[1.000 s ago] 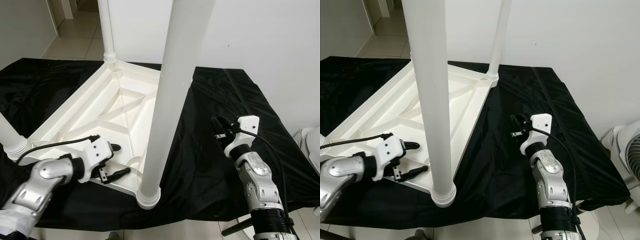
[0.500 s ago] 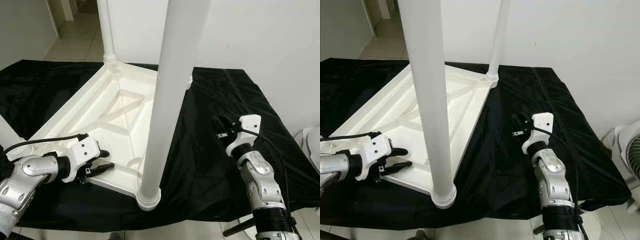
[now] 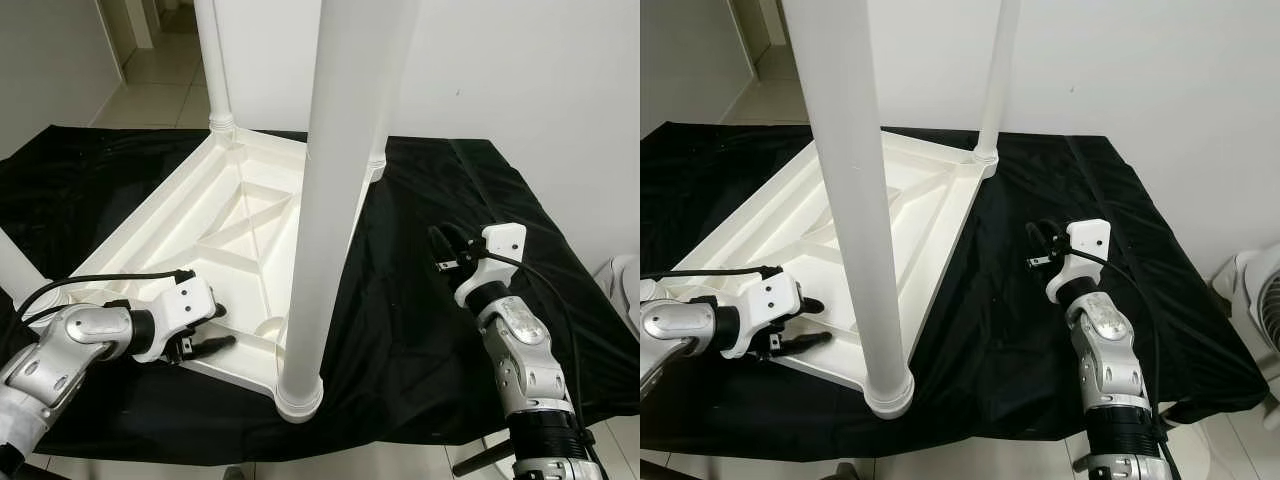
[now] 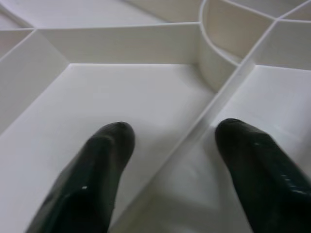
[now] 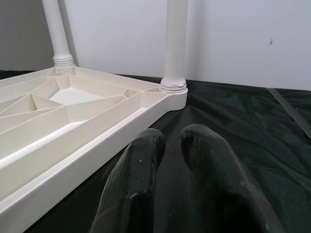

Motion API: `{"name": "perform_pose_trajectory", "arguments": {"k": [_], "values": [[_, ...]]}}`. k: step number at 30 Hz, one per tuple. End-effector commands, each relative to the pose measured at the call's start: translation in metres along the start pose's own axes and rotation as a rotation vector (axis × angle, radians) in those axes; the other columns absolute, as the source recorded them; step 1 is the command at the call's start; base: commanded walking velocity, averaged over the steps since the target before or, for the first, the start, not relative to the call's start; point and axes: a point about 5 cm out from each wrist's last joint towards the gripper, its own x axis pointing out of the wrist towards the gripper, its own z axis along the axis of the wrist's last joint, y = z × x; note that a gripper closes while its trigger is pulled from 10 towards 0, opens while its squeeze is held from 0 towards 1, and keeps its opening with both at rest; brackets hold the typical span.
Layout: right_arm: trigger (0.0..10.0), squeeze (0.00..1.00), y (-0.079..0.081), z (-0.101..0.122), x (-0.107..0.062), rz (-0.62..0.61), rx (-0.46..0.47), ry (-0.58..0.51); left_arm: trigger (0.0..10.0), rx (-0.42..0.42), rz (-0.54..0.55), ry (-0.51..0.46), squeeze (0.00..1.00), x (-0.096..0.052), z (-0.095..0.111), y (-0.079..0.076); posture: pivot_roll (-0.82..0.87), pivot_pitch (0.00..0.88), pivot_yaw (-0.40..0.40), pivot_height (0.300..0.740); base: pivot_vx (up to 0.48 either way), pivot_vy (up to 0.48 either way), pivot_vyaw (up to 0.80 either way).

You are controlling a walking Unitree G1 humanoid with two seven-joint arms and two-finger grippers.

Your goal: Building children table

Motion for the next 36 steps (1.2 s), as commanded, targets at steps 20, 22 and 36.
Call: {"name": "perform_pose_trajectory", "arguments": {"k": [20,22,36], "values": [[10.0,0.0,-0.008,0.01,0.001,-0.034,-0.016,-0.039,0.0,-0.082,-0.438,0.077,0.0,0.016,-0.012,-0.021,0.07,0.014,-0.006,0.74,0.0,0.0,0.0],[10.0,0.0,-0.009,0.01,0.001,-0.035,-0.016,-0.04,0.0,-0.092,-0.43,0.071,0.0,0.016,-0.013,-0.02,0.07,0.013,-0.007,0.74,0.0,0.0,0.0],[10.0,0.0,-0.011,0.012,0.001,-0.042,-0.02,-0.044,0.0,-0.108,-0.339,0.022,0.0,0.025,-0.011,-0.018,0.06,0.018,-0.006,0.74,0.0,0.0,0.0]]}}
